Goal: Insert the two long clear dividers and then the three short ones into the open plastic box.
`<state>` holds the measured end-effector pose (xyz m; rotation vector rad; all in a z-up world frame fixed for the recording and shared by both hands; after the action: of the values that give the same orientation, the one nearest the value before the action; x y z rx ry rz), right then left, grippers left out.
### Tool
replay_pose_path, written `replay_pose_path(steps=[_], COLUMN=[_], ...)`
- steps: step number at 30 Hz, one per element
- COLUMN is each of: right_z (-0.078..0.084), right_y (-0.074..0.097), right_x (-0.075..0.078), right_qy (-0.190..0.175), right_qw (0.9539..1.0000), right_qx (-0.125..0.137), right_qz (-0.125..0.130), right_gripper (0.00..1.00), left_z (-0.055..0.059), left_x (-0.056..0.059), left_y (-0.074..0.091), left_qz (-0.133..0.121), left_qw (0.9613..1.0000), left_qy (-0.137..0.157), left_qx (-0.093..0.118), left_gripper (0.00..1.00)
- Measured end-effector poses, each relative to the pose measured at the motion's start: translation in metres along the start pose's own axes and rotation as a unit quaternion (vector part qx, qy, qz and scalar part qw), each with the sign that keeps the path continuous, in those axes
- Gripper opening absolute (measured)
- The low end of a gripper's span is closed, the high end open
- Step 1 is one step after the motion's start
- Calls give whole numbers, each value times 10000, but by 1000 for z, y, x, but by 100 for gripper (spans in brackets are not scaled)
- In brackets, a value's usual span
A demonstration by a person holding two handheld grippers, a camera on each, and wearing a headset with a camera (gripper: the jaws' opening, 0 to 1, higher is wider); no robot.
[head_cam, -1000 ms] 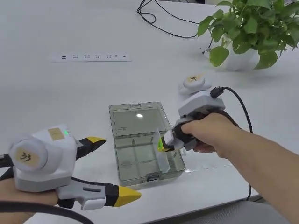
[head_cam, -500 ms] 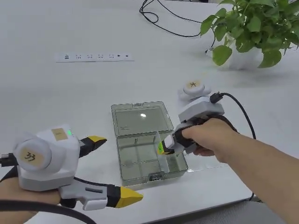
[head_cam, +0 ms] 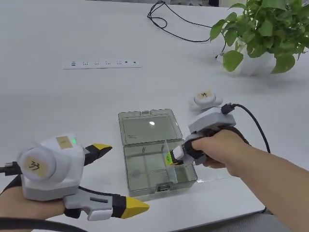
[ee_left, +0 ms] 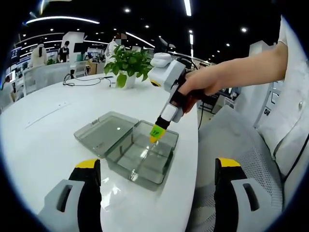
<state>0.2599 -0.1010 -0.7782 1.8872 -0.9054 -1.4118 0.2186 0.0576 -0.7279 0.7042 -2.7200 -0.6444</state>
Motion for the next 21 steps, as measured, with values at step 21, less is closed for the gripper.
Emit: replay_pose_path(steps=[21], right_z=[-16], right_y=[33], right_x=[-10], right_qy=[371], right_qw=[9948], right_qx=[715], right_qz=[-627], right_gripper=[19], left_z=[-6], left_x=[-1], left_y=[5], left_qz=[-235], left_qw=[9997], left_qy=[79], left_qx=[21], left_gripper=[100])
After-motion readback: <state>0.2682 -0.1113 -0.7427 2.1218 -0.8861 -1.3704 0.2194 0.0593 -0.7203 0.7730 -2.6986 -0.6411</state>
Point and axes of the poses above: the centre of the closed fingertips' face, and the gripper's own axes: y roughly backward along the fingers, x roughly to its right, z roughly out of its underside, the point moved 5 cm from there along y, roughly backward along the fingers, and after that the axes turned 11 degrees about -z, right-handed, at the moved point
